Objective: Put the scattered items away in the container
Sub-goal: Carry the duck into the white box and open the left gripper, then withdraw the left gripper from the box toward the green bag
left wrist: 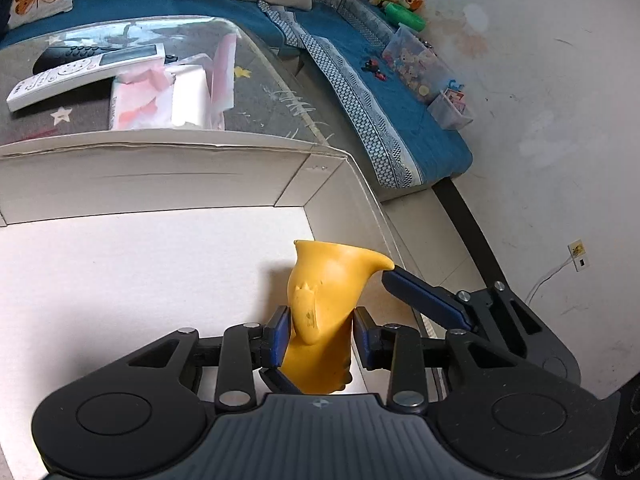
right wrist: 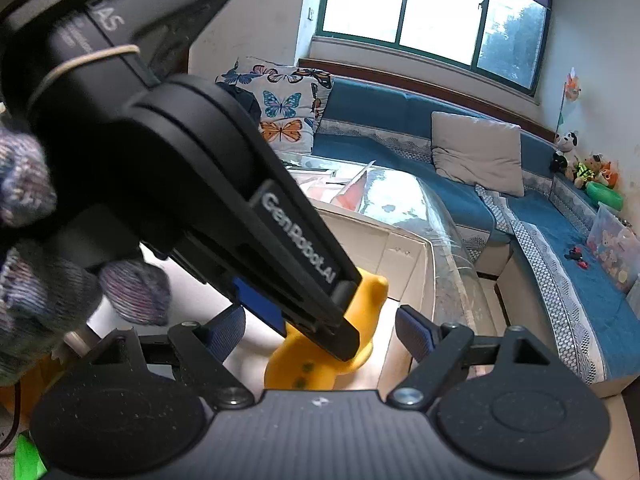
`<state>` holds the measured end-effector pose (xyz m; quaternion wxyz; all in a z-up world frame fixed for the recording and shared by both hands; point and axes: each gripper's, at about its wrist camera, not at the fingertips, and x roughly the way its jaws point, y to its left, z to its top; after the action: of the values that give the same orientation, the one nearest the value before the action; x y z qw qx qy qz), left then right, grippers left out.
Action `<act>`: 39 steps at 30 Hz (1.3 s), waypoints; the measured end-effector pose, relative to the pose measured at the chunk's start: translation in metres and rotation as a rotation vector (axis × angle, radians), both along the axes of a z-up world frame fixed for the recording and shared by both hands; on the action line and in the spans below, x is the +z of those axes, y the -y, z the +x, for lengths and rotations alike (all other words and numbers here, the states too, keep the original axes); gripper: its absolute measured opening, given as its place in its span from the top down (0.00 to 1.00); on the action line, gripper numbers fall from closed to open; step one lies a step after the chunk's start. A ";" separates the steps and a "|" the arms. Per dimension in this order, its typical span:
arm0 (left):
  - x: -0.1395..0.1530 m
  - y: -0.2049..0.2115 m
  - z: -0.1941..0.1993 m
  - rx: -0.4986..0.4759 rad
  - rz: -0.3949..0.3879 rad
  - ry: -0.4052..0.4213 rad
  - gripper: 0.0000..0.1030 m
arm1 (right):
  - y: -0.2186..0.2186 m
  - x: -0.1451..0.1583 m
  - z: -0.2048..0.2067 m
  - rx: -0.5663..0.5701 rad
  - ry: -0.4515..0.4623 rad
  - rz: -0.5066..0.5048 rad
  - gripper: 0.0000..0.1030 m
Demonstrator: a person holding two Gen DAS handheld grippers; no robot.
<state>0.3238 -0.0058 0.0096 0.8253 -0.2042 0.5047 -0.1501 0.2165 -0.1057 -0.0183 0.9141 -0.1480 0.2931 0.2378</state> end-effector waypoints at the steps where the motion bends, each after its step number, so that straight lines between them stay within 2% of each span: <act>1: 0.000 0.001 -0.001 -0.002 0.001 0.004 0.66 | 0.000 0.000 -0.002 0.000 0.004 -0.002 0.18; 4: 0.004 0.000 -0.002 0.006 -0.006 0.015 0.65 | 0.001 -0.001 -0.003 0.002 0.013 -0.011 0.18; 9: 0.014 0.001 -0.008 -0.003 0.040 0.041 0.65 | 0.003 -0.001 -0.004 -0.003 0.014 0.000 0.18; 16: 0.028 0.000 -0.025 0.000 0.062 0.060 0.65 | 0.013 0.009 -0.014 -0.026 0.041 0.028 0.18; 28: 0.049 0.004 -0.082 -0.033 0.100 0.134 0.65 | 0.030 0.025 -0.064 -0.058 0.071 0.080 0.17; 35: 0.048 0.007 -0.125 -0.060 0.151 0.169 0.65 | 0.036 0.023 -0.101 -0.084 0.072 0.104 0.16; 39: 0.046 0.010 -0.146 -0.069 0.187 0.192 0.65 | 0.038 0.018 -0.121 -0.097 0.069 0.123 0.13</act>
<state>0.1782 -0.0161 0.0556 0.8795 -0.0935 0.4420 -0.1494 0.0953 -0.1442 0.0000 0.9415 -0.0854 0.2532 0.2053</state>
